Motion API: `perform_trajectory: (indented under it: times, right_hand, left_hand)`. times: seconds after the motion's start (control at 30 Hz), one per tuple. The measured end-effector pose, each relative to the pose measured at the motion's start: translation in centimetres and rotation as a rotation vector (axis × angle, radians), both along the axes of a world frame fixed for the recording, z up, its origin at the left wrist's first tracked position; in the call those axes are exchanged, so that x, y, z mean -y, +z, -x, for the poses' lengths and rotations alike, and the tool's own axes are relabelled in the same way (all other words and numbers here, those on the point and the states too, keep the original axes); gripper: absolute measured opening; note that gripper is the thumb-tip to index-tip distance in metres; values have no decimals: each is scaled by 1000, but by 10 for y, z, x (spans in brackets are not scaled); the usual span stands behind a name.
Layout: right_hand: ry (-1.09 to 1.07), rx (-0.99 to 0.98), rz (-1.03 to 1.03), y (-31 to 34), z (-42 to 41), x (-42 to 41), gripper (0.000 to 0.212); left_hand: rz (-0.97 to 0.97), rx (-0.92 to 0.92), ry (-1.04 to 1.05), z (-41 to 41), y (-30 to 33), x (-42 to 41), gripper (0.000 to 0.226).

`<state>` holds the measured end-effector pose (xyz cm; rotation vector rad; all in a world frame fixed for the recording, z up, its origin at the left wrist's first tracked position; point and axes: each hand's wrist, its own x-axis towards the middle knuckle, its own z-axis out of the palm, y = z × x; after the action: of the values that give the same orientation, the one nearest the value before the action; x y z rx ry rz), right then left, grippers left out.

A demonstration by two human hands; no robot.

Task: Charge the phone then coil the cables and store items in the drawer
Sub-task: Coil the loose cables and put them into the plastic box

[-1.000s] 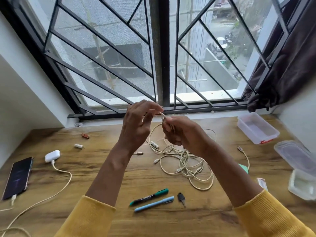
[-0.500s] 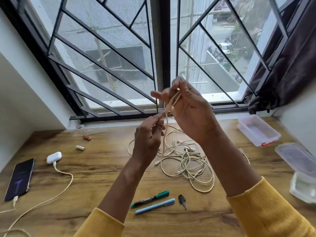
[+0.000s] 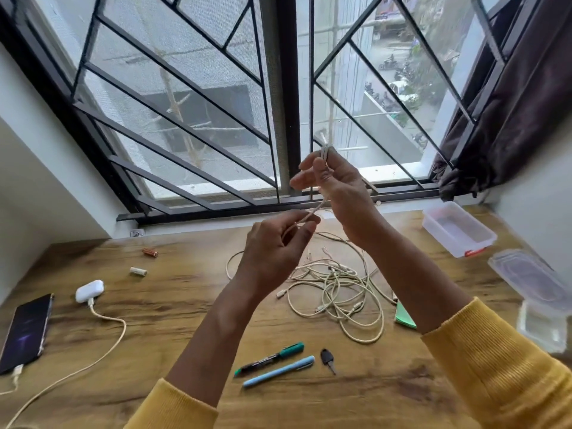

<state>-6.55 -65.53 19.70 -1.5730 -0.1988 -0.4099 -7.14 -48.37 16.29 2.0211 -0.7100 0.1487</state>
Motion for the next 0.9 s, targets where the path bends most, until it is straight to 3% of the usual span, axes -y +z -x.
perform_trajectory:
  times: [0.13,0.27,0.43,0.7,0.9]
  right_hand:
    - [-2,1,187,-6,0,-3,31]
    - [-10,-22,339,-9,-2,-3,30]
    - [25,-84,442,-2,3,-7,45]
    - [264,-126,124,12,16,-6,43]
    - [318,-153,-63,16,15,-6,32]
  left_hand:
    - [69,39,-51,-13,22,-8,22]
    - [116,72,-92,-31,40,-16,33]
    - [82,195,-79,-41,55,-16,37]
    - [214,231,17,-52,55,-9,17]
    - [357,130,23,-52,24,-6,28]
